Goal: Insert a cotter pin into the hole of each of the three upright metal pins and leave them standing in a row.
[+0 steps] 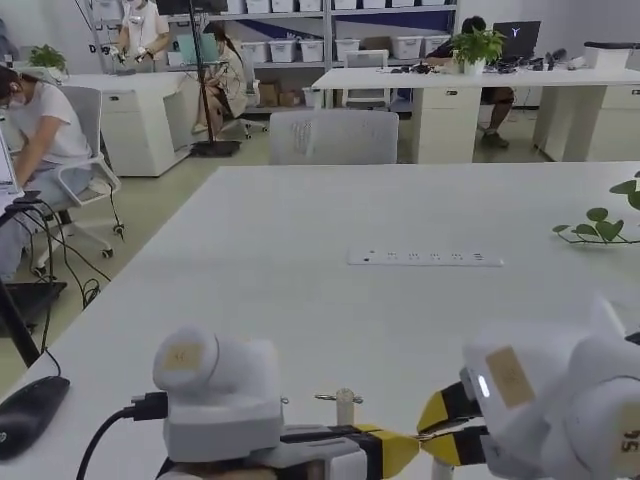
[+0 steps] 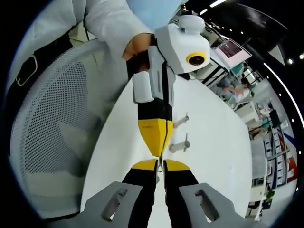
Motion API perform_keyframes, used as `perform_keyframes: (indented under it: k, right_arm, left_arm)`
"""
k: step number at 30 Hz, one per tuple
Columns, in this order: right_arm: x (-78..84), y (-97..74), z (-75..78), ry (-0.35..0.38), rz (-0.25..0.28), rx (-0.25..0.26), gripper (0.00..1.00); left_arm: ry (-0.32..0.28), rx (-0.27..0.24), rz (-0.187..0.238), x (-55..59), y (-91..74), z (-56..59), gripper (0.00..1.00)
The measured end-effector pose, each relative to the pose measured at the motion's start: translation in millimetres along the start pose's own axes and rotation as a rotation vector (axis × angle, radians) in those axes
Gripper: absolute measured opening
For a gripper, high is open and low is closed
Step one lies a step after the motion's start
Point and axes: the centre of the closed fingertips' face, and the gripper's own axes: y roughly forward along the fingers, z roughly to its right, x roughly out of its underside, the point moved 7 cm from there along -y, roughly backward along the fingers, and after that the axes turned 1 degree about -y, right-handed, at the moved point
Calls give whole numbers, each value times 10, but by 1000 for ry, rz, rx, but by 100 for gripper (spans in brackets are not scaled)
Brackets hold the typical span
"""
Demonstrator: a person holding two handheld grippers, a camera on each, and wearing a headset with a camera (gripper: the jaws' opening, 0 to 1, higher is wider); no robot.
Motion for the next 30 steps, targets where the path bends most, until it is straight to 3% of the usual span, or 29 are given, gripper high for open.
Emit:
perform_keyframes:
  k: [4,11,15,23,30]
  right_arm:
    - [15,-4,3,21,-5,-22,11]
    - [35,-25,15,117,39,-108,11]
    - [53,-42,35,143,52,-125,12]
    - [93,-64,18,213,93,-193,12]
    - [123,-48,-28,265,146,-252,12]
  left_arm:
    - [37,0,-7,6,-12,0,0]
    - [339,-3,-54,35,-31,41,0]
    - [435,1,-73,62,-40,52,0]
    - [560,26,-95,79,-76,77,0]
    - [585,67,-85,57,-88,115,0]
